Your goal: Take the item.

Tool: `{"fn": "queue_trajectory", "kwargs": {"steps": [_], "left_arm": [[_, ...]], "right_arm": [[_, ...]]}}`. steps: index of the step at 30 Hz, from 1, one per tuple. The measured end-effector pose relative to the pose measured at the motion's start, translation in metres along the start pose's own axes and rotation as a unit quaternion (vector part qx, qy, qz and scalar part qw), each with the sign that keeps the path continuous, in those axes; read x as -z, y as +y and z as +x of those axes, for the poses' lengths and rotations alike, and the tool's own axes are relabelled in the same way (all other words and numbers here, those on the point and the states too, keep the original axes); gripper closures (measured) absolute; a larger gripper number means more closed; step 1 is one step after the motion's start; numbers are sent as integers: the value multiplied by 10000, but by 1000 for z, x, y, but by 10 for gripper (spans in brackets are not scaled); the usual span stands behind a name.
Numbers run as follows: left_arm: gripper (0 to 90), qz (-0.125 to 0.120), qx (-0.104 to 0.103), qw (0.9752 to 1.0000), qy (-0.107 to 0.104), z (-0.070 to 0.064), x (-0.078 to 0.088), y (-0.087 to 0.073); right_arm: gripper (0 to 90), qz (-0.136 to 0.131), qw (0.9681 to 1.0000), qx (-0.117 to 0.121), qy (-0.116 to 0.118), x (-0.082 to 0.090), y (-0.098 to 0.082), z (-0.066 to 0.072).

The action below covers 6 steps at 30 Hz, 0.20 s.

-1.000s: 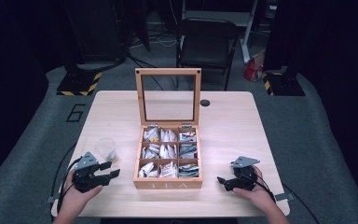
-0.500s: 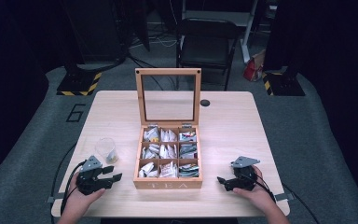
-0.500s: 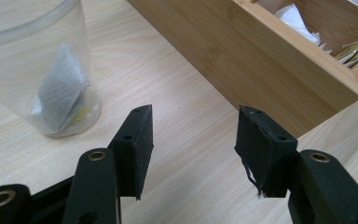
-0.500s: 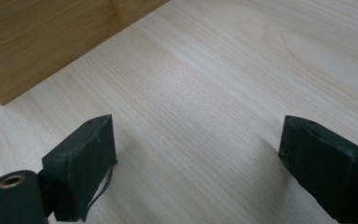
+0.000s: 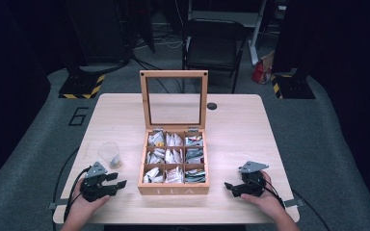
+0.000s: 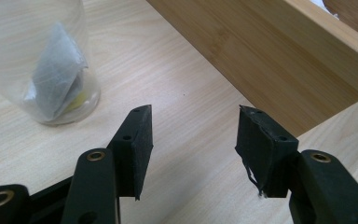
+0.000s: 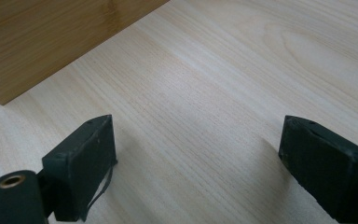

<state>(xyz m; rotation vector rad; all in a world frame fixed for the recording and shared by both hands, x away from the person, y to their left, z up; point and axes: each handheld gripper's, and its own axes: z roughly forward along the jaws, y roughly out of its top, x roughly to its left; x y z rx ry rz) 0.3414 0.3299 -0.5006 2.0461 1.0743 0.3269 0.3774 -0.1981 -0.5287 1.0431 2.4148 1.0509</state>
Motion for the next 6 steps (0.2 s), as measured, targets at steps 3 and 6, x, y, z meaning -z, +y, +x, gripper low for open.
{"fn": "queue_trajectory", "kwargs": {"steps": [3,6], "left_arm": [[456,26,-14,10000,-36,-1,-1,-1],[453,23,140,9999,-65,-2,-1,-2]], "right_arm": [[101,-1,10000,-5,-1,0,0,0],[101,-3,10000,0,-3,0,0,0]]}}
